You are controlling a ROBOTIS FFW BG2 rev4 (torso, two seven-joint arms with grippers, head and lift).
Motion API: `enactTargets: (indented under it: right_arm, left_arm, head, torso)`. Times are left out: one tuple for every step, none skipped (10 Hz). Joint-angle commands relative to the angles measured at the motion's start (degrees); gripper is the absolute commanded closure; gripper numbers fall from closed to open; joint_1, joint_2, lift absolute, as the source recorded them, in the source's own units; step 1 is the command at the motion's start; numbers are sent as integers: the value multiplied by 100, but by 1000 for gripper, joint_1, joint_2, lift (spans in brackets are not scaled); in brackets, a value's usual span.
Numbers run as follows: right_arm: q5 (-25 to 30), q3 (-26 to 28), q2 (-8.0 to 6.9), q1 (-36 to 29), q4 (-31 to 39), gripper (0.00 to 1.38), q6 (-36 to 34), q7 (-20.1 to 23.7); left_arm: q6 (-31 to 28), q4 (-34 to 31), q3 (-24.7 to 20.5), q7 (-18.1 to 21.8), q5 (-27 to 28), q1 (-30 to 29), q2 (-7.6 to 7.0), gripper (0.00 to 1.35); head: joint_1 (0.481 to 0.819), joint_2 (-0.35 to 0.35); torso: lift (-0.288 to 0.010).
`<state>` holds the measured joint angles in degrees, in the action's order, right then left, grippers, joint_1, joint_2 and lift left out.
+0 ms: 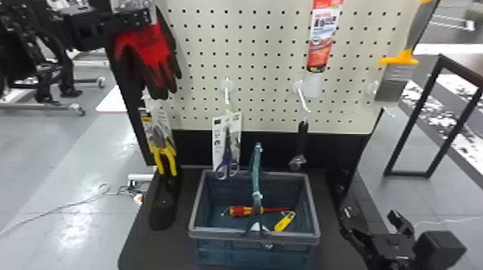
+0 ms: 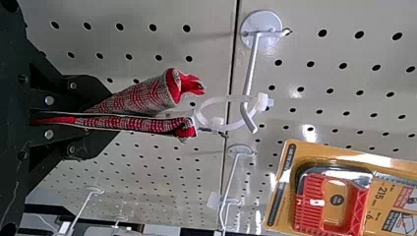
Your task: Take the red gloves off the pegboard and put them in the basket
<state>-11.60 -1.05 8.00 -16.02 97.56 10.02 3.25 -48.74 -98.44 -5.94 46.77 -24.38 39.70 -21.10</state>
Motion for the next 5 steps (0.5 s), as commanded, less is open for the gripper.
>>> enactTargets:
  right_arm:
    - [0, 0, 8, 2, 0, 137, 0, 0]
    - [9, 0, 8, 2, 0, 137, 0, 0]
    - [9, 0, 8, 2, 0, 136, 0, 0]
    - [0, 0, 8, 2, 0, 137, 0, 0]
    - [0, 0, -1, 2, 0, 136, -9, 0]
  left_arm:
    - [5, 0, 5, -10, -40, -6, 1, 1220]
    - [23, 0, 14, -19, -66, 3, 1, 1220]
    - [32, 0, 14, -19, -93, -6, 1, 1220]
    - [75, 0, 23, -28, -93, -6, 1, 1220]
    - [75, 0, 23, -28, -102, -6, 1, 1220]
  head:
    - [549, 0]
    - [549, 0]
    - [549, 0]
    - [549, 0]
    - [549, 0]
  torso:
    - [-100]
    - [-100]
    - [-100]
    - [-100]
    - [-100]
